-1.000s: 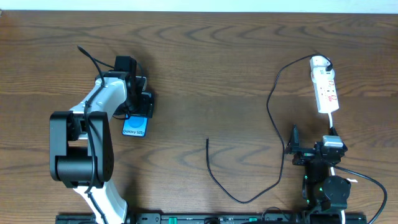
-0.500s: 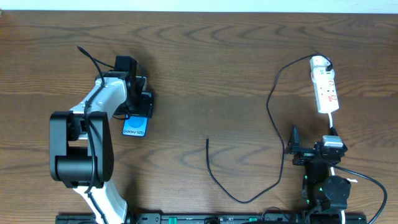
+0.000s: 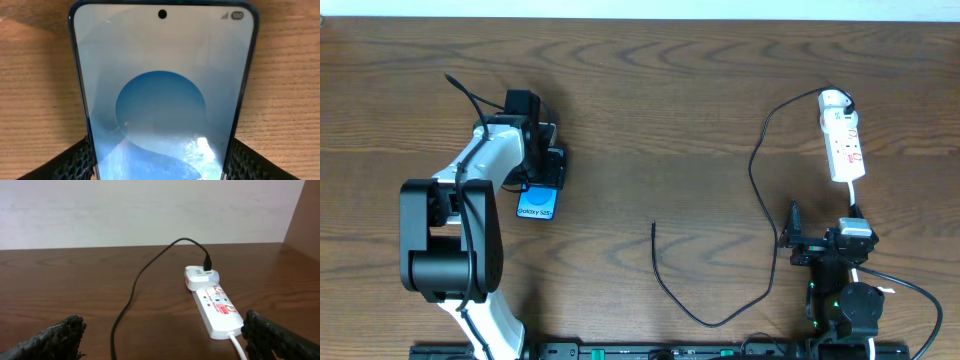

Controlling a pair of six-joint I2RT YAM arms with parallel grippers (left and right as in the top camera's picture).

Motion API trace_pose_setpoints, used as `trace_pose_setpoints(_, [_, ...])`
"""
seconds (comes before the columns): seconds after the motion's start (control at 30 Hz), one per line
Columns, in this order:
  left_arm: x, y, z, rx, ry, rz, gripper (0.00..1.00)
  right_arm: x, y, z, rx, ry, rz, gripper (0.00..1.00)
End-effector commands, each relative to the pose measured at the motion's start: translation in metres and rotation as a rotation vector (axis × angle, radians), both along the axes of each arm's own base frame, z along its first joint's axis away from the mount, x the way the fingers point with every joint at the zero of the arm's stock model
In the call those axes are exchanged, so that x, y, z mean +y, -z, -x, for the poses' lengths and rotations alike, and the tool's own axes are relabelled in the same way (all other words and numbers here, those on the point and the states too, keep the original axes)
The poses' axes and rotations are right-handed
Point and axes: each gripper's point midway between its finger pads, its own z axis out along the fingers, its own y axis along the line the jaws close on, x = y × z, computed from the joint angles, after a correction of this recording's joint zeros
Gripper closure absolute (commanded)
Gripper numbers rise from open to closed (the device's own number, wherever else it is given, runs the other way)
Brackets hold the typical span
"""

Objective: Plug charger to phone and switch on socket
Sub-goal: 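Lower the left gripper onto the phone and close on its sides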

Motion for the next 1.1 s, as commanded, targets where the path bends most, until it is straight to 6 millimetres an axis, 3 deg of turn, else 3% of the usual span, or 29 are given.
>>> trace_pose_setpoints(0.0, [0.0039, 0.0132, 0.0144, 0.049, -0.001, -0.015, 0.29, 0.0015, 0.0, 0.0002, -0.003, -0.005, -0.011, 0.01])
trace_pose_setpoints(0.27, [0.0039, 0.0132, 0.0144, 0.049, -0.001, -0.015, 0.41, 0.0015, 0.0, 0.0002, -0.003, -0.005, -0.011, 0.01])
trace_pose_setpoints(0.53, [0.0039, 0.0132, 0.0144, 0.049, -0.001, -0.015, 0.79, 0.0015, 0.0, 0.0002, -0.003, -0.005, -0.011, 0.01])
trace_pose_setpoints(0.67, [0.0038, 0.0132, 0.0144, 0.049, -0.001, -0.014, 0.92, 0.0015, 0.0, 0.0002, -0.003, -0.005, -0.011, 0.01])
trace_pose_setpoints(1.07, [0.0038, 0.0132, 0.0134, 0.045, -0.001, -0.014, 0.93, 0.0015, 0.0, 0.0002, -0.003, -0.005, -0.011, 0.01])
